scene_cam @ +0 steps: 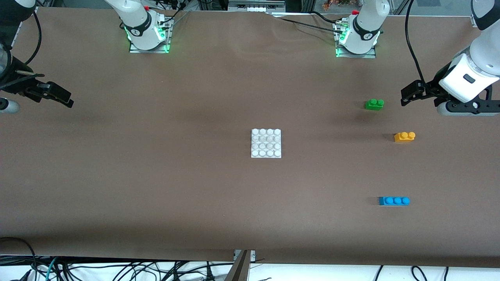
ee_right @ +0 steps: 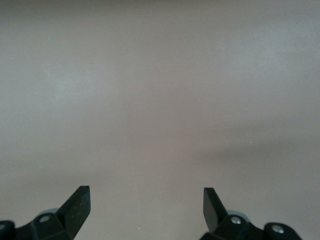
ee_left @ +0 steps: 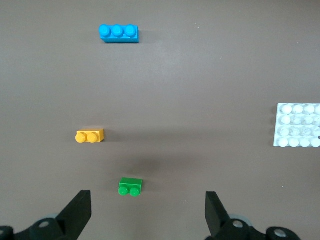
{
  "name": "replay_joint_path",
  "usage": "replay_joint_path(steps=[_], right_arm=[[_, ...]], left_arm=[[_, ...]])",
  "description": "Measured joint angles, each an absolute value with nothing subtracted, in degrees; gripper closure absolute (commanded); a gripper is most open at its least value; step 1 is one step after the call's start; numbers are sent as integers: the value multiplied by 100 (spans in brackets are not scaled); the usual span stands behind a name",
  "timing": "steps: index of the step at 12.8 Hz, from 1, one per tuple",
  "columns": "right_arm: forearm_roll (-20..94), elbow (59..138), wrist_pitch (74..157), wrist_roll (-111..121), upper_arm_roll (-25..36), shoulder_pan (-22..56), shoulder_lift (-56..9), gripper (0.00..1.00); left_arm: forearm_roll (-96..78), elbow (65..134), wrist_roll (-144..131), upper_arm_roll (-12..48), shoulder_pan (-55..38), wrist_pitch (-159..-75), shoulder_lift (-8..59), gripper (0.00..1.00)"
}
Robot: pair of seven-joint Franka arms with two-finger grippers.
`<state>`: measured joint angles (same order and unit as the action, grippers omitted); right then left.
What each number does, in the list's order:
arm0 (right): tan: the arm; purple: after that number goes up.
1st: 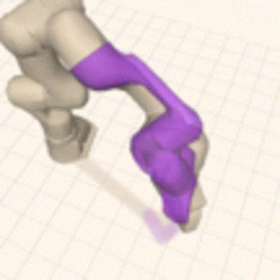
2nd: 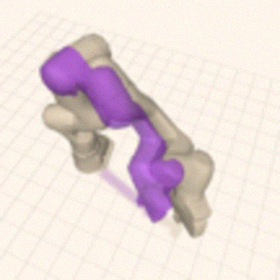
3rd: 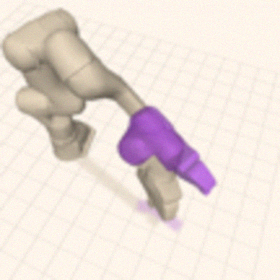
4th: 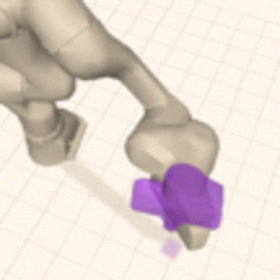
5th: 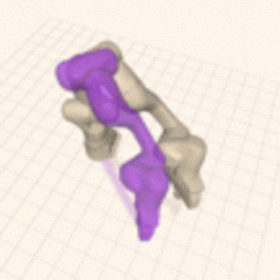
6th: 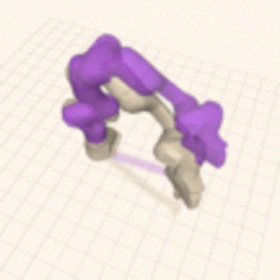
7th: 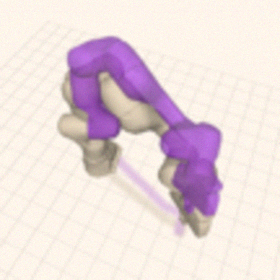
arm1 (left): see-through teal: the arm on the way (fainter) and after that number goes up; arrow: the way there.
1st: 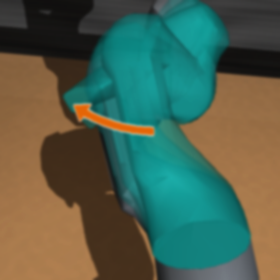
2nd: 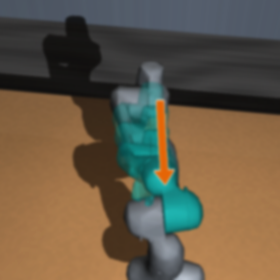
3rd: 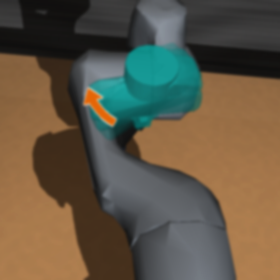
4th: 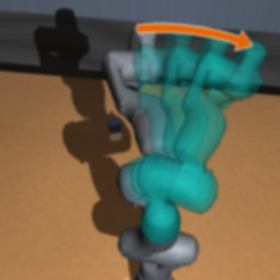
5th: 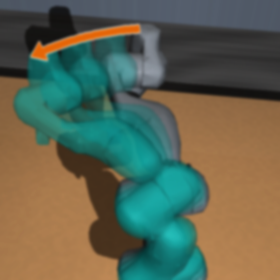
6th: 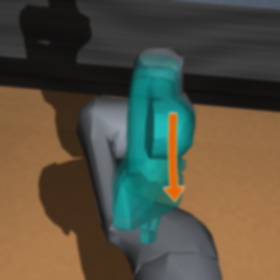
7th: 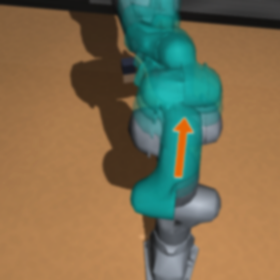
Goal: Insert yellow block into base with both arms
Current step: 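Lower the left gripper onto the yellow brick and grasp it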
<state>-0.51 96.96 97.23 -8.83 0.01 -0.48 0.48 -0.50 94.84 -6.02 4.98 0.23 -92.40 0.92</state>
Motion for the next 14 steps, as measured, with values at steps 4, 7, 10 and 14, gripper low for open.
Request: replay_joint_path(steps=[4, 7, 10, 14], right_arm=[[-51, 9696, 9722, -885, 1, -52, 49, 0], [-51, 9696, 9704, -886, 0, -52, 51, 0], [-51, 9696, 9699, -886, 0, -52, 52, 0], [-51, 9696, 9686, -886, -2, -52, 52, 0]], left_arm=[[-47, 9932, -603, 470, 126, -9370, 155, 0], [-45, 10917, -578, 444, 467, -10462, 242, 0], [-45, 11866, -443, 418, 702, -11573, 329, 0], [-14, 12508, 285, 41, 895, -12632, 625, 0]])
